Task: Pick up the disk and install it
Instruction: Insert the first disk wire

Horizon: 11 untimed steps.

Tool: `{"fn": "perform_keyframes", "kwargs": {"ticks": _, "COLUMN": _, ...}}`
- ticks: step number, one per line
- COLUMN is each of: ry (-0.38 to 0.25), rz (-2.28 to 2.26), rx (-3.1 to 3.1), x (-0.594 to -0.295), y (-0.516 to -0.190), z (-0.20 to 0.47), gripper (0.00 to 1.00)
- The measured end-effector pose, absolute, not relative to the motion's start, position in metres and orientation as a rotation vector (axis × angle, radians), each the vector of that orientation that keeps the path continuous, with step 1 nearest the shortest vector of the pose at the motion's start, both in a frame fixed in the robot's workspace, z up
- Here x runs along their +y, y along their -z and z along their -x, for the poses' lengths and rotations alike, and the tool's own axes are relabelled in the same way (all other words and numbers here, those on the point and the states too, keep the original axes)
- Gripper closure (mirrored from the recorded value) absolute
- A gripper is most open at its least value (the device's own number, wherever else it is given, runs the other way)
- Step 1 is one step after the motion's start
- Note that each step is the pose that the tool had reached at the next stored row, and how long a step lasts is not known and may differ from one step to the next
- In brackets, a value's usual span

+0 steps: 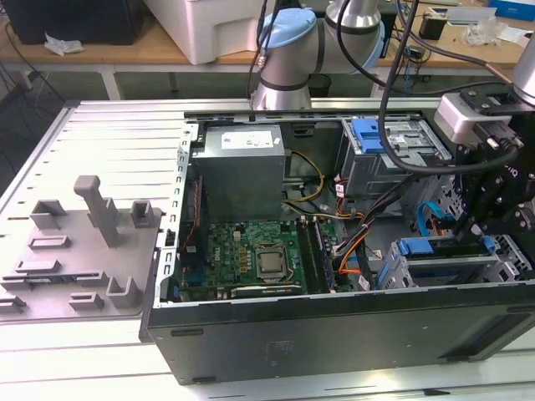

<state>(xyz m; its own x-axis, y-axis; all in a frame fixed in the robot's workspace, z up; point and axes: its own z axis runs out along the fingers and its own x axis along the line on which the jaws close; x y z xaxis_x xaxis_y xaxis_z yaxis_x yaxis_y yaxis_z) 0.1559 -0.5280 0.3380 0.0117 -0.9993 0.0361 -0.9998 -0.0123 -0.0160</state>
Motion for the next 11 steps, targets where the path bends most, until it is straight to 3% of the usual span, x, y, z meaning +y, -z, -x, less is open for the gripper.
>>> {"fn": "perform_keyframes", "kwargs": {"ticks": 11, "ry": -0.058, "rz": -2.224, "rx": -2.198, "x": -0.5283, "y": -0.3366, "z": -0.1559, "gripper": 0.83}}
